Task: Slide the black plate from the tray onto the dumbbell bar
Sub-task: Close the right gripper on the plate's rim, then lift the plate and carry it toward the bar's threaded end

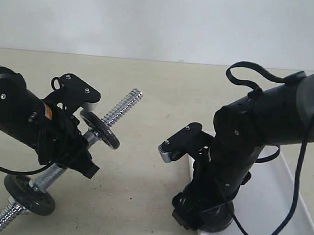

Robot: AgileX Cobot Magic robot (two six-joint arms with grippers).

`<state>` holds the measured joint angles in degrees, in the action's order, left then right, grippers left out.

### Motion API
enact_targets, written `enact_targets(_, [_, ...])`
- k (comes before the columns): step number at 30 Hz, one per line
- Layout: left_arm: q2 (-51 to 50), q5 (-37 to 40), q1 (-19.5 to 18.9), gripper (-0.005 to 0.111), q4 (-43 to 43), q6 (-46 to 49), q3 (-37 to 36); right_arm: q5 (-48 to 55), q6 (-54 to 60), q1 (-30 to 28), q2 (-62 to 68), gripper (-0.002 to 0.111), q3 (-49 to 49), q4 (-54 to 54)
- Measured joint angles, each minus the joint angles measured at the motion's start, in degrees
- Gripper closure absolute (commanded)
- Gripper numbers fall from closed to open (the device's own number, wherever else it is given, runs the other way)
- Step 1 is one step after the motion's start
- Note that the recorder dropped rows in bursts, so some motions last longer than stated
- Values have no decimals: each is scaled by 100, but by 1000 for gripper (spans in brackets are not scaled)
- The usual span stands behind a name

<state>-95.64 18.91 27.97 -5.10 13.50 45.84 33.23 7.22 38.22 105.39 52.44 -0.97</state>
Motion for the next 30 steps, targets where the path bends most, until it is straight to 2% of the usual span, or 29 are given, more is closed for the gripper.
enact_targets(17, [0, 0, 0, 102, 0, 10, 0, 330, 679, 0, -330, 109, 11, 34])
enact_targets(24, [0, 0, 0, 102, 0, 77, 0, 1465, 1104, 0, -577, 109, 1255, -36])
enact_targets(27, [0, 28, 0, 102, -20, 485, 0, 1963, 1301, 0, -676, 109, 1828, -36])
enact_targets(30, [35, 103, 0, 102, -20, 922, 0, 2232, 1528, 0, -805, 109, 1985, -59])
